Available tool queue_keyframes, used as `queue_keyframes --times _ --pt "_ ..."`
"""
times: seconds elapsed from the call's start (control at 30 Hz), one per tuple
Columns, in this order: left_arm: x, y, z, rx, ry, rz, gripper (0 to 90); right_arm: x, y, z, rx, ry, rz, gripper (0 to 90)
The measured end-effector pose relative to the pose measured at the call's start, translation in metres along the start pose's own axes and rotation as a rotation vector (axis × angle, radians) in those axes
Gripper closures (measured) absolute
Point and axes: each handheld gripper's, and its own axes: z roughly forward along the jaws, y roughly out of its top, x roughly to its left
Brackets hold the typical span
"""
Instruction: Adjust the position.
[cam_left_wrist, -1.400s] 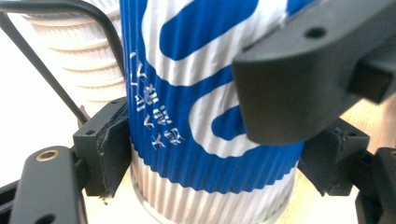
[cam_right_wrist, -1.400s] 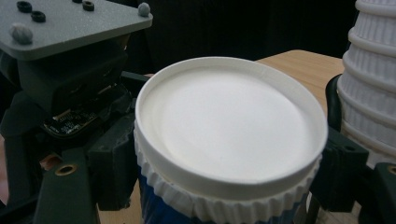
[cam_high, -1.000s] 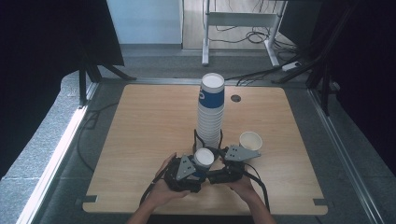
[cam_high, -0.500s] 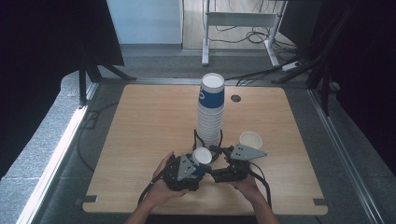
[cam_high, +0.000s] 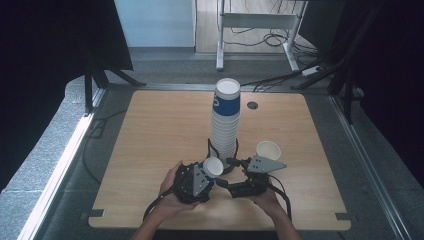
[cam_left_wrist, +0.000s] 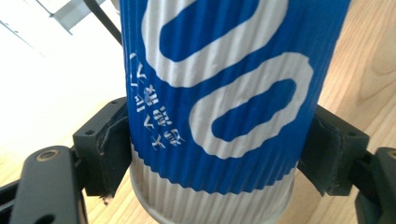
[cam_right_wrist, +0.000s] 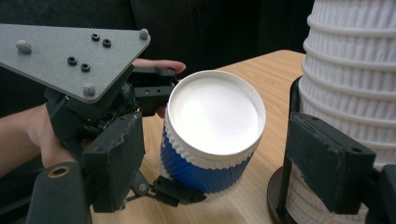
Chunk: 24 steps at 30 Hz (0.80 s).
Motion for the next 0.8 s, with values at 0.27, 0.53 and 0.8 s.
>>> queue_keyframes --times 0.27,0.53,0.8 --pt "-0.006 0.000 0.002 0.025 0.052 0.070 19.5 -0.002 -0.005 0.003 0.039 -0.002 0.003 17.6" --pt "-0.017 0.003 0.001 0.026 0.023 0.127 19.5 -0.003 -0.011 0.013 0.075 0.021 0.032 16.9" --pt "-0.024 0.008 -0.004 0.024 0.012 0.198 19.4 -0.002 -0.015 0.020 0.109 0.051 0.029 22.7"
